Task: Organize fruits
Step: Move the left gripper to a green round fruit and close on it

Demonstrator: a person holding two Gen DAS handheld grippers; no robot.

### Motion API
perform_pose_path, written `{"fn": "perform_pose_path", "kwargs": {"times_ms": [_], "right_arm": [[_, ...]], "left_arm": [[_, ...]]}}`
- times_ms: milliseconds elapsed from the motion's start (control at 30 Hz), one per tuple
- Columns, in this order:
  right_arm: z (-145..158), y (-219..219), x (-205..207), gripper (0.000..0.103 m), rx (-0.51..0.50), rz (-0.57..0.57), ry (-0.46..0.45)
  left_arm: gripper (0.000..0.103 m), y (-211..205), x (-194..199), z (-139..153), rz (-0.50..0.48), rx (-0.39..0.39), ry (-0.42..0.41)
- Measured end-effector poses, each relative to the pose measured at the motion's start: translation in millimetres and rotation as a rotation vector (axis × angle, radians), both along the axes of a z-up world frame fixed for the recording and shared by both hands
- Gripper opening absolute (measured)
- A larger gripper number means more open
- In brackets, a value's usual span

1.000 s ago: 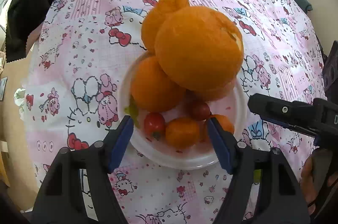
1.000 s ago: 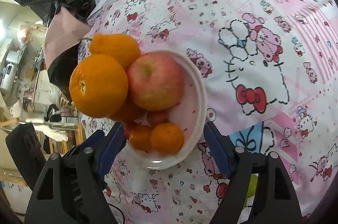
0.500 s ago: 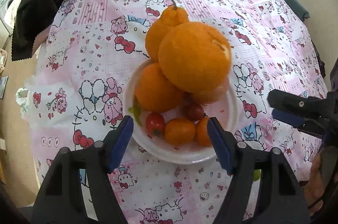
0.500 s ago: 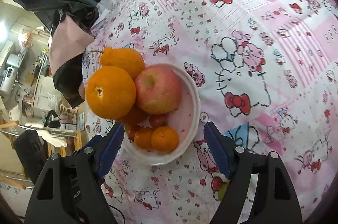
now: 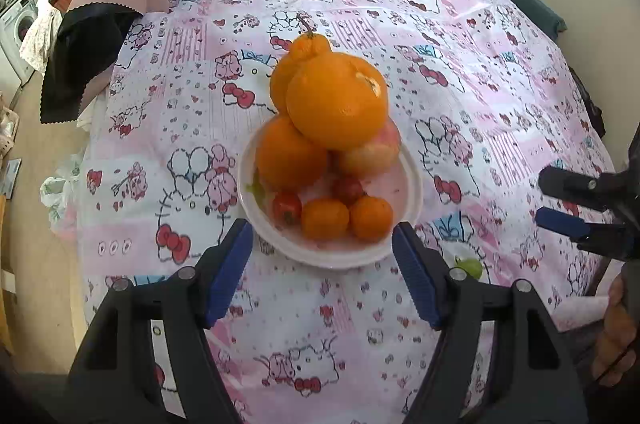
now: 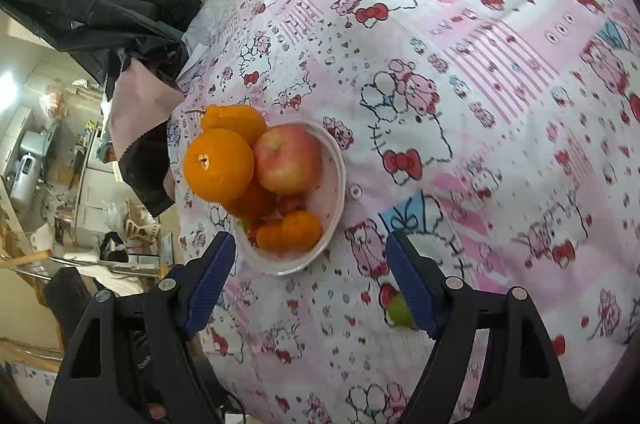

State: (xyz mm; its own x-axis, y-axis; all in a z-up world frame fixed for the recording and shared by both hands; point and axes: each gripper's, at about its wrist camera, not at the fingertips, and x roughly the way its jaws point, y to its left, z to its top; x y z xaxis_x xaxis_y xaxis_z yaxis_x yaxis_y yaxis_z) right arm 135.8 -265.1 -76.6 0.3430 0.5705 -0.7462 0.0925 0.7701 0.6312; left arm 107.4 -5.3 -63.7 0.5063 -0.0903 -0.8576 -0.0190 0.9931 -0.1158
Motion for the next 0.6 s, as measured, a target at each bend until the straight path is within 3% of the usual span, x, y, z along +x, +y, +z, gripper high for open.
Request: {"fn": "perform_pose_path", "kwargs": {"times_ms": [300, 600], "right_arm": [[-10.3, -31.1, -25.1, 0.083, 0.004, -0.068, 0.065], [-23.2, -57.9, -28.1, 0.083, 0.061, -0.132, 0.116]], "left_arm": [[0.069, -20.4, -23.1, -17.1, 0.003, 0.024, 0.064], [0.068, -101.4, -33.1, -50.1, -0.144, -0.016, 0.193]]}}
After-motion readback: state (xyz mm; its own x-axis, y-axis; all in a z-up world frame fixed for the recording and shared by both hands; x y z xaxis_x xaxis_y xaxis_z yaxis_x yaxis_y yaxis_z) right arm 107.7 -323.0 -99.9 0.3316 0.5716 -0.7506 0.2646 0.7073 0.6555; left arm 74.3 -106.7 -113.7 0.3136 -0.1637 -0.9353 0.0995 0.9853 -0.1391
